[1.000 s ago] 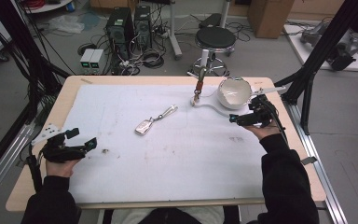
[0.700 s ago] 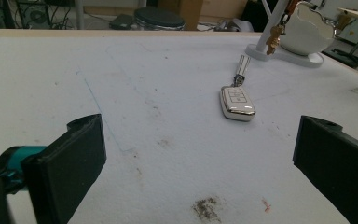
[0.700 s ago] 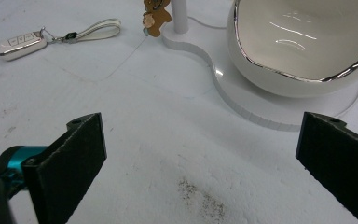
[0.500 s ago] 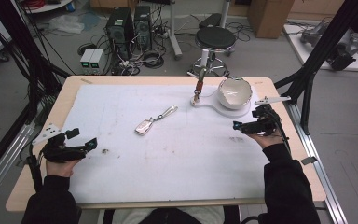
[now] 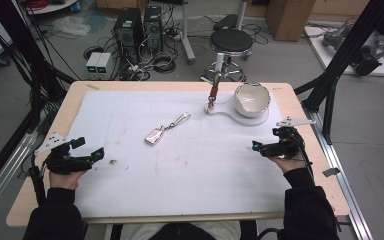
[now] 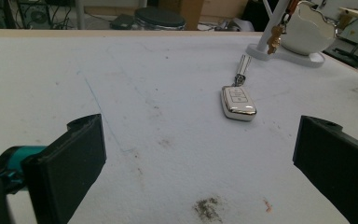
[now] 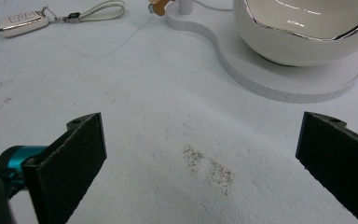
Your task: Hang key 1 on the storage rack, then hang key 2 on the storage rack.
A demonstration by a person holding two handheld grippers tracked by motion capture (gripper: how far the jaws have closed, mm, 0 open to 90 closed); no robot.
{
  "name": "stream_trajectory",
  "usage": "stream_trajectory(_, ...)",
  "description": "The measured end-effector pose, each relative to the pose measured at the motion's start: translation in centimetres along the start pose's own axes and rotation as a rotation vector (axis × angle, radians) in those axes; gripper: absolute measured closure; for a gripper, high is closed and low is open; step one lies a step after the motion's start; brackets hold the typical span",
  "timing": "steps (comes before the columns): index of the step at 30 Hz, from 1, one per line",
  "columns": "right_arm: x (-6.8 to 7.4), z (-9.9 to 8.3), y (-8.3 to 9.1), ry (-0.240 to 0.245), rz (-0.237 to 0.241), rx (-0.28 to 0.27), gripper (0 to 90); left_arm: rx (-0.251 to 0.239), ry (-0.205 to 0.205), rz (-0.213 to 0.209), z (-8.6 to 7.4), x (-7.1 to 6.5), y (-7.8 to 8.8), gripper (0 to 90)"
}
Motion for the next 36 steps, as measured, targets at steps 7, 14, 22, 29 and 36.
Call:
stream_trajectory(7,0.3,-0.7,0.9,0.008,0.018,-0.073,0.7,0.0,0.0,0.002,0.0,0.0,0.0,2.9)
stream_trajectory(14,0.6,-1.7,1.2,0.01,0.034,-0.095,0.7,0.001,-0.002,0.002,0.0,0.1,0.0,2.9)
stream_trajectory(22,0.3,-3.1,1.5,-0.023,0.045,-0.158,0.6,0.012,-0.004,-0.001,-0.1,-0.1,-0.1,2.9)
stream_trajectory(29,-0.2,-4.3,1.4,-0.051,0.056,-0.158,0.7,0.016,-0.004,0.002,-0.2,0.1,-0.2,2.9)
stream_trajectory(36,-0.1,-4.6,1.7,-0.056,0.061,-0.181,0.6,0.05,-0.034,0.012,0.8,0.2,-0.9,2.9)
Point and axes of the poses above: each handheld gripper's, and its own axes: y roughly backward along the jaws, z roughly out of its top, x roughly to its left, the point moved 8 cm from there along -y, roughly forward along the jaws, and after that the axes turned 6 degrees about -y, right-handed, at the moved point
